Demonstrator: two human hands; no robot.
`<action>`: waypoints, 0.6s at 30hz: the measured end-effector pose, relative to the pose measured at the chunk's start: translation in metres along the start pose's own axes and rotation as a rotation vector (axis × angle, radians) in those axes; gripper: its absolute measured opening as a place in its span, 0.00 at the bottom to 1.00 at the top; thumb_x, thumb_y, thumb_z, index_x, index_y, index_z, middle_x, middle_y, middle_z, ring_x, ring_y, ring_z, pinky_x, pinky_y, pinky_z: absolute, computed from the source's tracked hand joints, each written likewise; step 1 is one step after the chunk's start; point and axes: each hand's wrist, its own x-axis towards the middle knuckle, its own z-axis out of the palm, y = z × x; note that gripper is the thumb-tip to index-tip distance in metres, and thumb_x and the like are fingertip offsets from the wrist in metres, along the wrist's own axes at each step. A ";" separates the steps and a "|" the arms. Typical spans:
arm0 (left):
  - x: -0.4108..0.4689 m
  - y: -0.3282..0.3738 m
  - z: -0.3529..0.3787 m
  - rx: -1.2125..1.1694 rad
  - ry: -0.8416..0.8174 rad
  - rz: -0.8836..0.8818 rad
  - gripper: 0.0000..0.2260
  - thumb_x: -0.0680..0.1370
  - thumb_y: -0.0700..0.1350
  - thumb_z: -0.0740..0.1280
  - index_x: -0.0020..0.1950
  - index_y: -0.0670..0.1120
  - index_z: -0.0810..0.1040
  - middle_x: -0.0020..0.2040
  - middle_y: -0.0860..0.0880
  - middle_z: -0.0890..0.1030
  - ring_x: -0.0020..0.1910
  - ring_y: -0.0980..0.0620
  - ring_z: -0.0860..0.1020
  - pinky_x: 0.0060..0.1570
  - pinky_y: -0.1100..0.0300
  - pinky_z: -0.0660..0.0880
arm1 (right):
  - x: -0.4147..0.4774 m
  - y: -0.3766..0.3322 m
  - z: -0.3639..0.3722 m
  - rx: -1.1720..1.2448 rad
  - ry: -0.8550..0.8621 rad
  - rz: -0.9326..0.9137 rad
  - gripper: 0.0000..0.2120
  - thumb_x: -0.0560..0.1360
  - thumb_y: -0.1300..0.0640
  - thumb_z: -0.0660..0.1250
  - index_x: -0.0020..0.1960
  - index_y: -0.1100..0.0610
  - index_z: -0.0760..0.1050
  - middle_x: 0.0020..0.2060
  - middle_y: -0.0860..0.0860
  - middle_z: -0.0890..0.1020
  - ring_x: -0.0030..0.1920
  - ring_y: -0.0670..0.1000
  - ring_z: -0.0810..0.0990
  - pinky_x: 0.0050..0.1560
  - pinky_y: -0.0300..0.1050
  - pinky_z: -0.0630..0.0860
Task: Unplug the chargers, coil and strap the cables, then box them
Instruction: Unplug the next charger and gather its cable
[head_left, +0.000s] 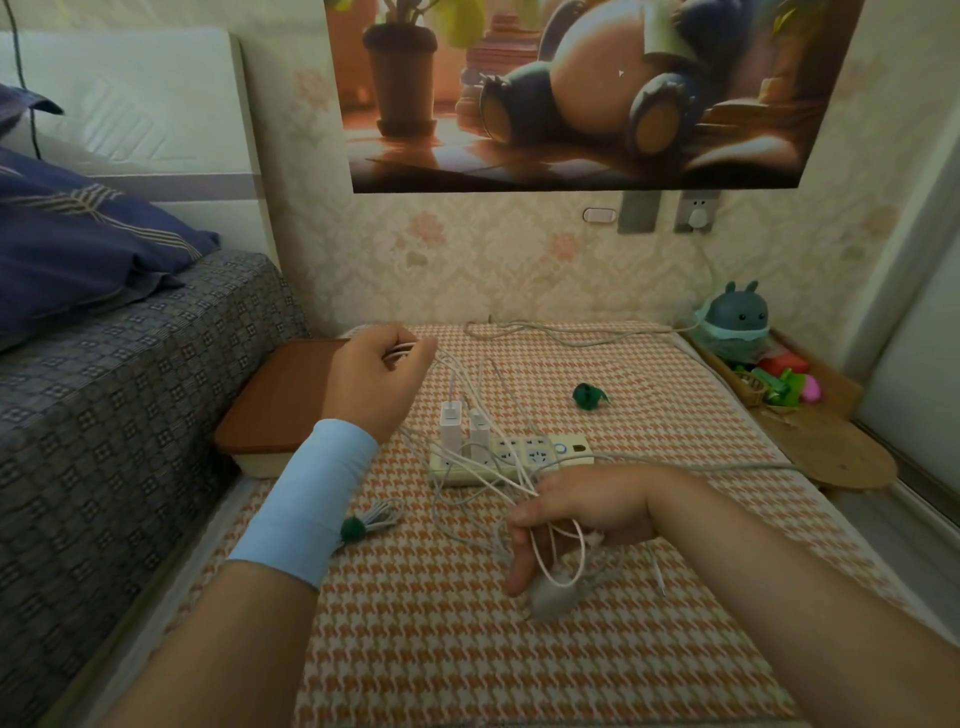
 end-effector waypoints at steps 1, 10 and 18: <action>0.001 -0.002 -0.002 0.013 0.014 0.029 0.13 0.78 0.48 0.69 0.39 0.39 0.79 0.35 0.42 0.78 0.34 0.50 0.73 0.38 0.55 0.72 | 0.000 0.003 -0.001 0.050 -0.017 -0.029 0.14 0.85 0.51 0.58 0.50 0.60 0.76 0.49 0.56 0.87 0.57 0.57 0.84 0.65 0.48 0.75; 0.001 -0.034 -0.008 0.140 -0.059 -0.009 0.12 0.79 0.50 0.68 0.41 0.43 0.80 0.38 0.46 0.80 0.37 0.53 0.76 0.38 0.56 0.71 | 0.003 0.007 -0.004 0.294 -0.001 -0.122 0.18 0.85 0.50 0.55 0.63 0.62 0.75 0.33 0.50 0.73 0.32 0.50 0.76 0.64 0.64 0.73; 0.006 -0.048 -0.012 0.320 -0.311 -0.174 0.10 0.81 0.51 0.65 0.42 0.48 0.78 0.42 0.47 0.80 0.39 0.49 0.75 0.35 0.59 0.69 | -0.001 0.001 -0.007 0.314 0.165 -0.021 0.19 0.85 0.46 0.54 0.60 0.58 0.77 0.32 0.48 0.66 0.27 0.45 0.61 0.28 0.39 0.63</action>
